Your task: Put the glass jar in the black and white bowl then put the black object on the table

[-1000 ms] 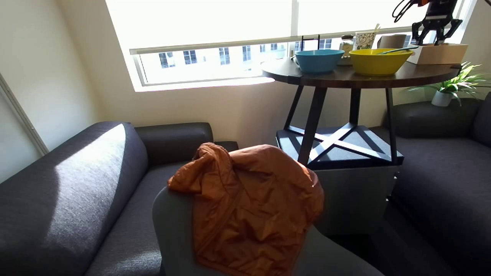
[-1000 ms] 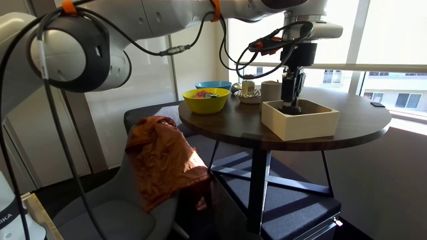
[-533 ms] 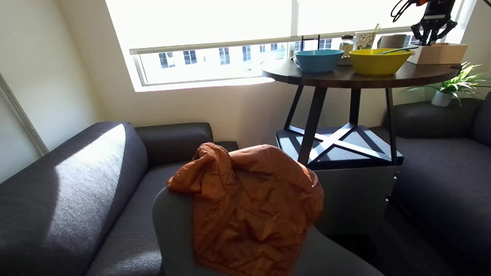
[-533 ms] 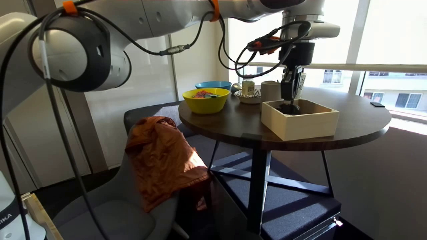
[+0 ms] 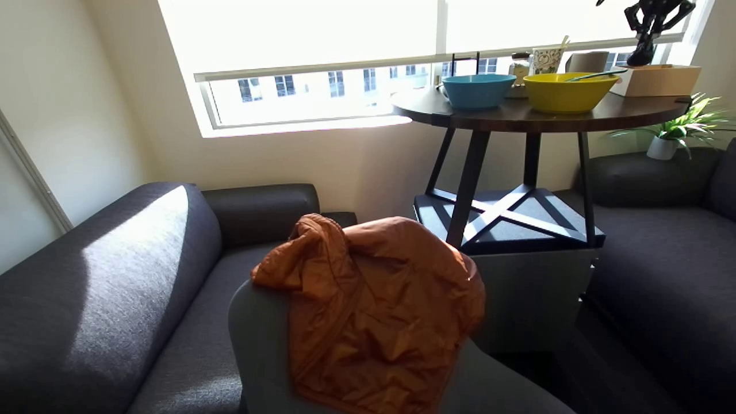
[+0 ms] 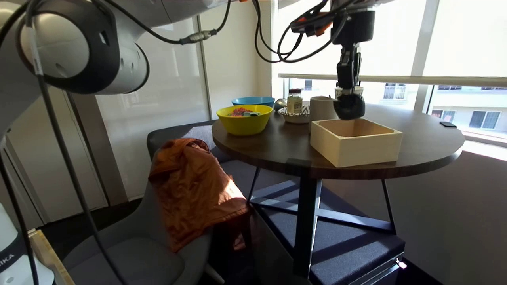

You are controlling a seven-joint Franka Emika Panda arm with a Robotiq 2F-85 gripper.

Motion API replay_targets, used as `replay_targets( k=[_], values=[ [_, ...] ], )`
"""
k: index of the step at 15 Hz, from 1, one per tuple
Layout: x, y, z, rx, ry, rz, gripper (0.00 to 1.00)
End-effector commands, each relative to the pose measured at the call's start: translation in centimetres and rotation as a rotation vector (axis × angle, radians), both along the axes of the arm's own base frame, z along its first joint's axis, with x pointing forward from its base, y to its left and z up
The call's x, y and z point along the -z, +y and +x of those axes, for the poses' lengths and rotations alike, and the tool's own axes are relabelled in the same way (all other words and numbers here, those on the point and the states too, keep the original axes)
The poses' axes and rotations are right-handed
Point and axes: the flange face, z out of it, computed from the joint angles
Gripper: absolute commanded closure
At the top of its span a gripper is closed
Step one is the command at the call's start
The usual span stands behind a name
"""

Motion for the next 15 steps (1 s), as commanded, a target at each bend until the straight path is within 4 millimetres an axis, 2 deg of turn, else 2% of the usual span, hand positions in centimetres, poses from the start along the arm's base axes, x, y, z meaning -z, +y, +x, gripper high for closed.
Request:
replay_targets(
  k=[1, 3, 6, 9, 12, 13, 14, 15],
  values=[
    [-6.7, 1.6, -1.6, -0.071, -0.054, -0.058, 0.98],
    [-10.1, 3.2, -2.3, -0.171, -0.095, -0.064, 0.98],
    [-13.4, 6.4, -2.8, -0.344, -0.112, -0.042, 0.98],
    [-15.3, 8.5, -3.8, -0.502, -0.079, -0.025, 0.98],
    [-15.8, 9.9, -4.7, -0.588, -0.029, 0.012, 0.98],
    [-15.6, 10.3, -4.6, -0.595, -0.023, 0.03, 0.75],
    [-15.3, 10.6, -4.4, -0.602, -0.015, 0.045, 0.64],
    [-15.1, 11.0, -4.2, -0.603, -0.017, 0.064, 0.58]
  ],
)
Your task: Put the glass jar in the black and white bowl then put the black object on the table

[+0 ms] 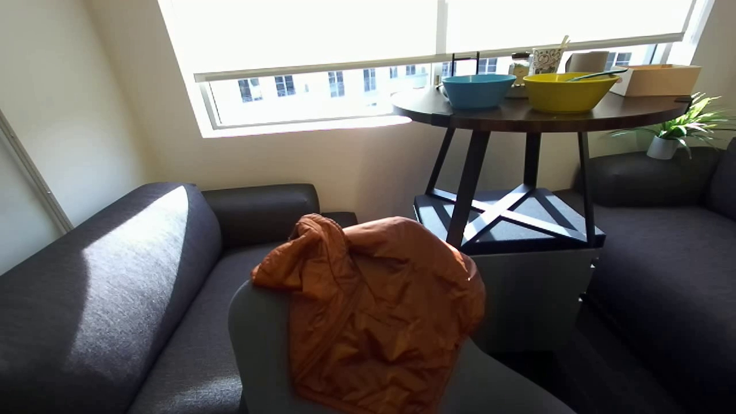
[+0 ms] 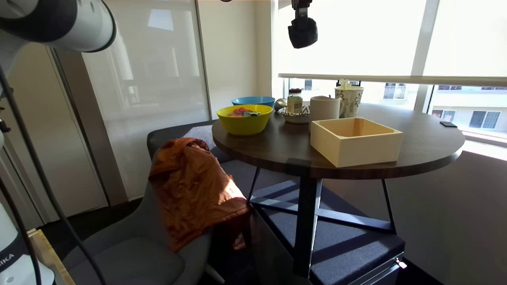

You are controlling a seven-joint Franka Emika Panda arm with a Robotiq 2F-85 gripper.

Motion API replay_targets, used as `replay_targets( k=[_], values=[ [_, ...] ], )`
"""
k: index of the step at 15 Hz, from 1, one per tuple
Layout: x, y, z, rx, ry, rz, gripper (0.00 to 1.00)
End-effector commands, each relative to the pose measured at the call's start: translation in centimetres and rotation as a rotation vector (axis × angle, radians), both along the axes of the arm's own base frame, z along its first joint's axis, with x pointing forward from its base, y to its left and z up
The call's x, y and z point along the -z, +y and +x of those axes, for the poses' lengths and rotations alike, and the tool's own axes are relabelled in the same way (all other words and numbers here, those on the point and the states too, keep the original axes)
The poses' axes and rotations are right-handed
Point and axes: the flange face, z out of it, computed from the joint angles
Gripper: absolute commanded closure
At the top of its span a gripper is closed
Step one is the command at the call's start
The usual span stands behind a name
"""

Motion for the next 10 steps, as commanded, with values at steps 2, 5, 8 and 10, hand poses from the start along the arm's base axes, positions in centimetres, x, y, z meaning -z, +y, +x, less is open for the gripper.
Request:
replay_targets(
  k=[2, 5, 8, 10],
  values=[
    [0.6, 2.0, 0.6, -0.047, 0.027, 0.085, 0.44],
    [1.0, 2.3, 1.0, -0.05, 0.027, 0.096, 0.23],
    [0.3, 1.9, -0.3, -0.176, 0.036, 0.075, 0.01],
    [0.9, 1.7, 0.5, -0.143, 0.034, 0.064, 0.12]
  ],
)
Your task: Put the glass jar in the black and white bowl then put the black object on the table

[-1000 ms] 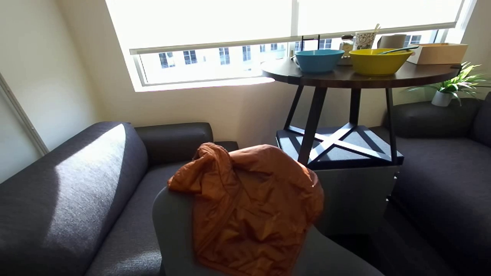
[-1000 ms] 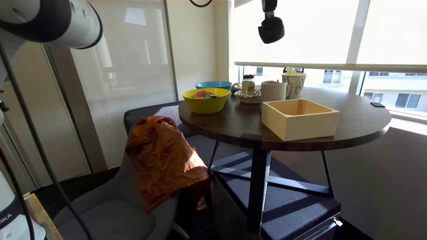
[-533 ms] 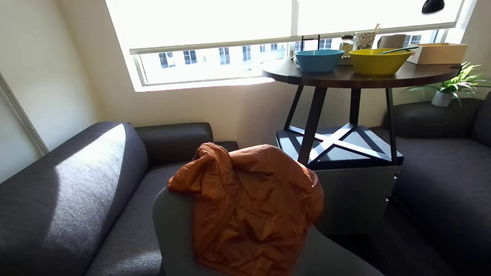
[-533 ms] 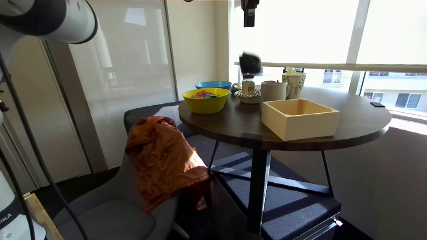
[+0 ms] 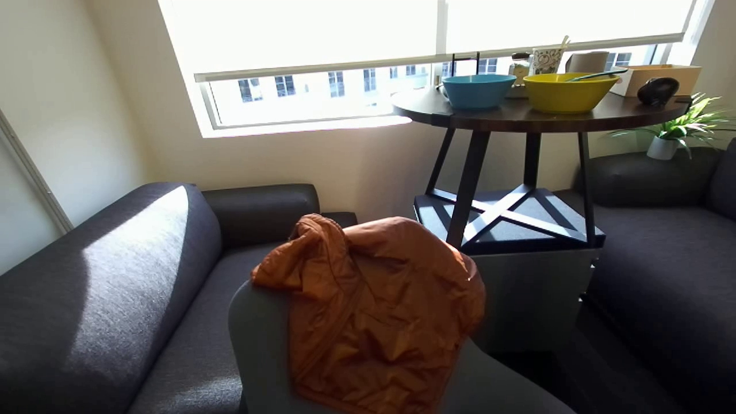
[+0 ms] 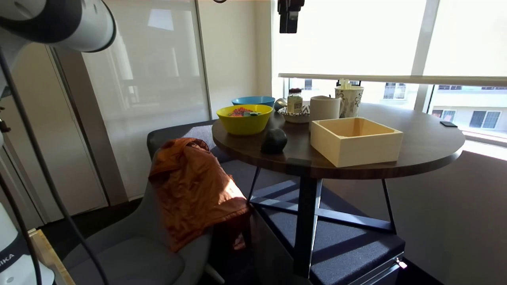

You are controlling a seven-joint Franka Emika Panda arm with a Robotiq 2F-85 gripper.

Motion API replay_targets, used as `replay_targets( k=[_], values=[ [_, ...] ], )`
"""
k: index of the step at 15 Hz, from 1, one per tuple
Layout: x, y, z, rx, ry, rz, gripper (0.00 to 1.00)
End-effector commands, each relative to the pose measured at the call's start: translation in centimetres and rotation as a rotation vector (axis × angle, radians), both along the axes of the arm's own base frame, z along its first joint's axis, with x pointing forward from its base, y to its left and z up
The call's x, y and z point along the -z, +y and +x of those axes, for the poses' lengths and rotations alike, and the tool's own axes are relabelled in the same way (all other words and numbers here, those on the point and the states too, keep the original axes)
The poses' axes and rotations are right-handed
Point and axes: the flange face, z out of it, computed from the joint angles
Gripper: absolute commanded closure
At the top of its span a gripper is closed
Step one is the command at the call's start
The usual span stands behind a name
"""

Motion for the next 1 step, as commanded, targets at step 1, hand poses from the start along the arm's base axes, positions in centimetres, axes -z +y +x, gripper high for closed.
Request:
replay_targets(
  k=[1],
  values=[
    [-0.34, -0.09, -0.31, -0.027, -0.006, -0.005, 0.06]
  ],
)
